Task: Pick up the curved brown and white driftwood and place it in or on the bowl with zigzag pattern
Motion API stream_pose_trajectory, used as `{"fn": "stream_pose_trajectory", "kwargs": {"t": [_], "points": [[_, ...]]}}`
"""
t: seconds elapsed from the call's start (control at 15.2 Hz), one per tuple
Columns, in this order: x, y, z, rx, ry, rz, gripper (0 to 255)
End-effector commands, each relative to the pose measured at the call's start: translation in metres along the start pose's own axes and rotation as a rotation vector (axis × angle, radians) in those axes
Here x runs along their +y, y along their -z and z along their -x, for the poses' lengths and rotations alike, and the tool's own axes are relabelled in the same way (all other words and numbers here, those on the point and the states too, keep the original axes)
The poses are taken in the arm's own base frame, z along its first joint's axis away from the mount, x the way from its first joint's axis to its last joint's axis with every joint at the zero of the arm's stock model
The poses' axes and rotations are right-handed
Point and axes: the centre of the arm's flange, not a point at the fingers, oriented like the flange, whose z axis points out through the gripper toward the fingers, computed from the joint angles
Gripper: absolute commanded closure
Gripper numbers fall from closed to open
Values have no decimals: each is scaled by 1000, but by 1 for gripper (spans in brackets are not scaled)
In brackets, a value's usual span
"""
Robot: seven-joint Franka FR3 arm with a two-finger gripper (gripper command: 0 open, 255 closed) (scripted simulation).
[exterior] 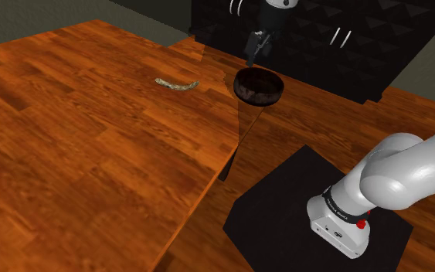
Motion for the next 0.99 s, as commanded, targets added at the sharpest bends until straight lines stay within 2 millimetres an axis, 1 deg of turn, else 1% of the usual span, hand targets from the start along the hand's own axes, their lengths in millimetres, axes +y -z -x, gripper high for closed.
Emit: {"fn": "stream_pose_trajectory", "kwargs": {"t": [0.0, 0.46, 0.92], "points": [[-14, -10, -23, -5, 52, -7, 0], [-63, -42, -96, -22, 231, -29, 0], [-125, -74, -157, -39, 410, -50, 0]]}}
